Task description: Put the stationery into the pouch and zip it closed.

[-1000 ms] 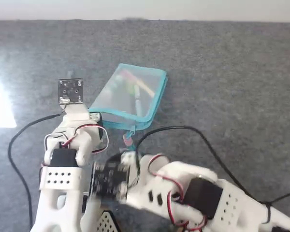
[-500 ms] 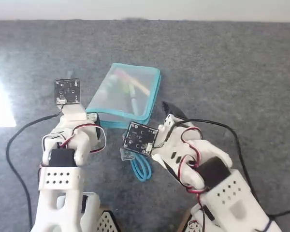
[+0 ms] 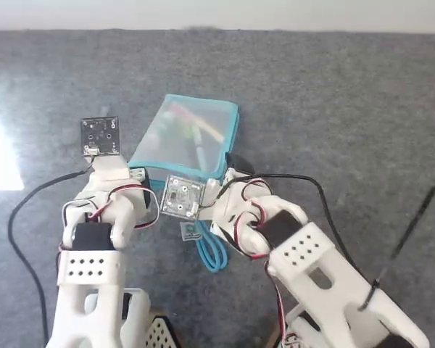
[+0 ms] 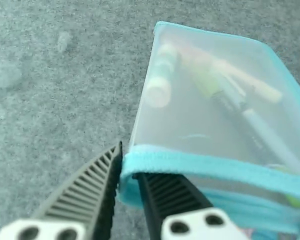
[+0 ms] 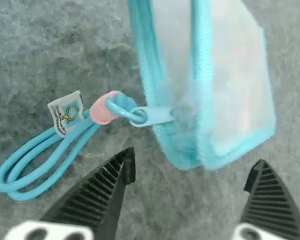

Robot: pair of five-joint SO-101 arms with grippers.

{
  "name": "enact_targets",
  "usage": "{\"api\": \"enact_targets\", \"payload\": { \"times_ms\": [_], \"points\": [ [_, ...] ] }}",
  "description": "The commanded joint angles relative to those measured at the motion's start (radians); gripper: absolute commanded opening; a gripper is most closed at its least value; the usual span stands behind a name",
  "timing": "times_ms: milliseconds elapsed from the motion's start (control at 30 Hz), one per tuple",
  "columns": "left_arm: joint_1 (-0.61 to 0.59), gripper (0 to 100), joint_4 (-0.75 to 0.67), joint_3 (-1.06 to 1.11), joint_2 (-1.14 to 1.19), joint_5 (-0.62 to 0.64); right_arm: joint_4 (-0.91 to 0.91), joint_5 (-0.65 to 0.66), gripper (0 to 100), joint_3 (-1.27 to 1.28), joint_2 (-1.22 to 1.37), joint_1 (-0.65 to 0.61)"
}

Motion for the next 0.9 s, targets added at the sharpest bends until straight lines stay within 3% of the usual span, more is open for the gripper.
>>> {"api": "enact_targets", "payload": {
  "times_ms": [0,333,567,767,867],
  "points": [
    [-0.009,1,0.0,-0.062,0.002,-0.005,-0.033,0.009,34.7,-0.08,0.027,0.027],
    [-0.009,1,0.0,-0.061,0.003,-0.005,-0.09,-0.048,33.1,-0.146,0.14,0.024],
    [0.006,1,-0.003,-0.059,0.003,-0.006,-0.085,-0.071,20.0,-0.147,0.117,-0.039],
    [0.014,1,-0.003,-0.058,0.003,-0.006,-0.081,-0.098,3.0,-0.146,0.091,-0.042],
    [0.012,1,-0.003,-0.058,0.003,-0.006,-0.079,-0.101,0.7,-0.143,0.093,-0.041]
  ]
}}
